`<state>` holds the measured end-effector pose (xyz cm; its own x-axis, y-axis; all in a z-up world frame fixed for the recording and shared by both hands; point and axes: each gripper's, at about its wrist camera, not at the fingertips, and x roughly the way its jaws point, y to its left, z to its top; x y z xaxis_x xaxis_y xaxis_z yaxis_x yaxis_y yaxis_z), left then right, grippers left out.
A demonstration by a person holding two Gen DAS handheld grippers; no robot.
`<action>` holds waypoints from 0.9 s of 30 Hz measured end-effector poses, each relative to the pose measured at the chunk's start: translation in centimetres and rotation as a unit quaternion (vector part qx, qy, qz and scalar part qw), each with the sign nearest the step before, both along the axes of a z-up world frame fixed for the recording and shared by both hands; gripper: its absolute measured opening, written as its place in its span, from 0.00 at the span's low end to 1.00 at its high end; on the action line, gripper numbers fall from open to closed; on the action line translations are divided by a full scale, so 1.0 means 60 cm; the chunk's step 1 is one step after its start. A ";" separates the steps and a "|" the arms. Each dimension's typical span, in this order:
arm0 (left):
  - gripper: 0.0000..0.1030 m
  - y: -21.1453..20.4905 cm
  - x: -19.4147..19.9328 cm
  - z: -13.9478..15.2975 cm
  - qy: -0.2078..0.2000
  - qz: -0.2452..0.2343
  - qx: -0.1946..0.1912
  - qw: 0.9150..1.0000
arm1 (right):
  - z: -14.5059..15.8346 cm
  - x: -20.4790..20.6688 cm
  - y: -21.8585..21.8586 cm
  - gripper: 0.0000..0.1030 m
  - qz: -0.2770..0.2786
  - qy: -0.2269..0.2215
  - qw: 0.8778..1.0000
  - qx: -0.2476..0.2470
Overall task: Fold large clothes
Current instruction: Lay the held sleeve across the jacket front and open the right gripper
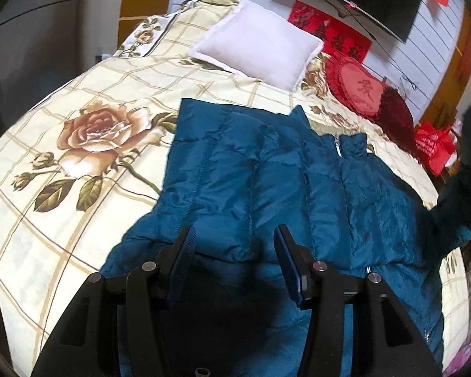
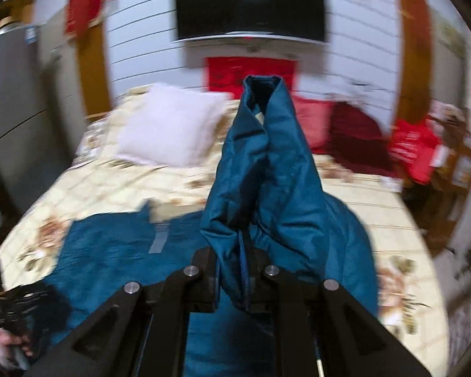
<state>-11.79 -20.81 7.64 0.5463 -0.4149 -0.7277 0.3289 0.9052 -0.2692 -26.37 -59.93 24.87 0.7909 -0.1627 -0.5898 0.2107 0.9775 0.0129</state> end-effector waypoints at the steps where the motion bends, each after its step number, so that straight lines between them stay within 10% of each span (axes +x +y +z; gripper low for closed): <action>1: 0.81 0.005 0.003 0.001 0.002 0.005 -0.003 1.000 | -0.011 0.015 0.021 0.10 0.015 0.005 1.000 0.010; 21: 0.81 0.034 0.030 -0.004 0.021 0.036 -0.012 0.999 | -0.266 0.166 0.218 0.11 0.143 0.150 0.973 0.106; 27: 0.81 0.028 0.029 -0.008 0.022 0.032 -0.006 0.999 | -0.244 0.147 0.220 0.52 0.166 0.135 0.968 0.132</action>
